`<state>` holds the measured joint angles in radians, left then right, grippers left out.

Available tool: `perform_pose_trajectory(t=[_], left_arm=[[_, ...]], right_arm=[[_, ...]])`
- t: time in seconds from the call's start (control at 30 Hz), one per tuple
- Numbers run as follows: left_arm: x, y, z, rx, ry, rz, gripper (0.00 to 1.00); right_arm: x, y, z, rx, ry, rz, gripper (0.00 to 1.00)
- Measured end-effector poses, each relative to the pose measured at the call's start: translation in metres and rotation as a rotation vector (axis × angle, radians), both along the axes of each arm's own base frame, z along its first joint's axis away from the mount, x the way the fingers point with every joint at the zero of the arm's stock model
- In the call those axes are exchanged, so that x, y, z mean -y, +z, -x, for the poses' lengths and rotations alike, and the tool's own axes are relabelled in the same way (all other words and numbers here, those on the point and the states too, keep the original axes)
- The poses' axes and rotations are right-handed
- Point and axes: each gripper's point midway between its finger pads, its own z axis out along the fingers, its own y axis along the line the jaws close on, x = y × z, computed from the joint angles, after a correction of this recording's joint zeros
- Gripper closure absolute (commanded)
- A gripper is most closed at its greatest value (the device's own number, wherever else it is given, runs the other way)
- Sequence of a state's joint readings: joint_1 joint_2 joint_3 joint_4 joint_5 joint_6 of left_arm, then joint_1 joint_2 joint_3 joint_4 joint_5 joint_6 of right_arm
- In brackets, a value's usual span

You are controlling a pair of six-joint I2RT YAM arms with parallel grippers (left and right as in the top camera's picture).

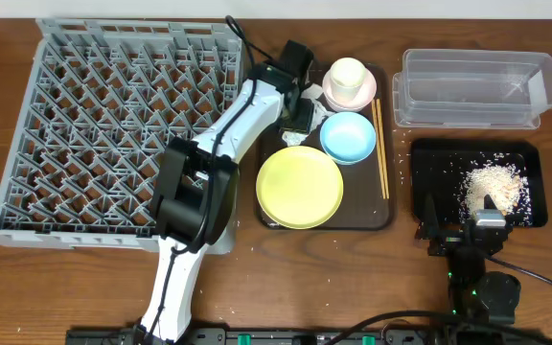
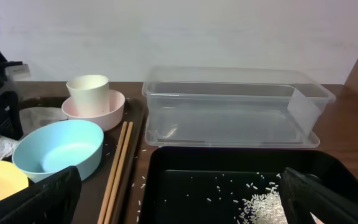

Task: Sort waste into correct bins and load items into the dishwasher

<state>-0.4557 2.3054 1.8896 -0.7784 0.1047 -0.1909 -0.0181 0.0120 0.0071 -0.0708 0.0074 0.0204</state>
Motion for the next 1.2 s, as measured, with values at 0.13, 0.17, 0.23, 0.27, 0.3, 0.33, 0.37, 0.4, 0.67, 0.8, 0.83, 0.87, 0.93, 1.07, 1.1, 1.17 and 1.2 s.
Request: perform_pose_trajectory(t=[0.13, 0.17, 0.23, 0.27, 0.3, 0.33, 0.37, 0.4, 0.67, 0.8, 0.83, 0.87, 0.93, 1.07, 1.1, 1.17, 1.2], left_arm=[[0.000, -0.005, 0.004, -0.013, -0.003, -0.006, 0.36], [-0.001, -0.008, 0.006, -0.020, -0.003, -0.010, 0.36], [-0.004, -0.014, 0.011, -0.036, -0.003, -0.018, 0.36], [-0.005, -0.016, 0.014, -0.045, -0.003, -0.022, 0.36], [-0.006, -0.019, 0.016, -0.052, -0.003, -0.025, 0.36], [-0.007, -0.021, 0.018, -0.059, -0.003, -0.029, 0.42], [-0.008, -0.023, 0.019, -0.062, -0.001, -0.032, 0.46], [-0.008, -0.023, 0.019, -0.063, 0.004, -0.032, 0.50], [-0.008, -0.023, 0.019, -0.064, 0.013, -0.031, 0.66], [-0.008, -0.023, 0.019, -0.064, 0.014, -0.030, 0.73], [-0.008, -0.023, 0.019, -0.064, 0.016, -0.030, 0.73], [-0.008, -0.023, 0.019, -0.064, 0.014, -0.030, 0.74], [-0.008, -0.023, 0.019, -0.064, 0.013, -0.031, 0.73], [-0.008, -0.021, 0.019, -0.060, 0.013, -0.029, 0.67], [-0.008, -0.020, 0.019, -0.058, 0.012, -0.028, 0.64], [-0.008, -0.016, 0.018, -0.050, 0.009, -0.025, 0.59], [-0.007, -0.013, 0.018, -0.047, 0.013, -0.022, 0.59]], right_arm=[[0.000, 0.000, 0.000, 0.000, 0.000, 0.000, 0.01], [0.000, 0.000, 0.000, 0.000, 0.000, 0.000, 0.01], [0.000, 0.000, 0.000, 0.000, 0.000, 0.000, 0.01], [0.000, 0.000, 0.000, 0.000, 0.000, 0.000, 0.01], [0.000, 0.000, 0.000, 0.000, 0.000, 0.000, 0.01], [0.000, 0.000, 0.000, 0.000, 0.000, 0.000, 0.01], [0.000, 0.000, 0.000, 0.000, 0.000, 0.000, 0.01], [0.000, 0.000, 0.000, 0.000, 0.000, 0.000, 0.01], [0.000, 0.000, 0.000, 0.000, 0.000, 0.000, 0.01], [0.000, 0.000, 0.000, 0.000, 0.000, 0.000, 0.01], [0.000, 0.000, 0.000, 0.000, 0.000, 0.000, 0.01], [0.000, 0.000, 0.000, 0.000, 0.000, 0.000, 0.01], [0.000, 0.000, 0.000, 0.000, 0.000, 0.000, 0.01], [0.000, 0.000, 0.000, 0.000, 0.000, 0.000, 0.01], [0.000, 0.000, 0.000, 0.000, 0.000, 0.000, 0.01], [0.000, 0.000, 0.000, 0.000, 0.000, 0.000, 0.01], [0.000, 0.000, 0.000, 0.000, 0.000, 0.000, 0.01]])
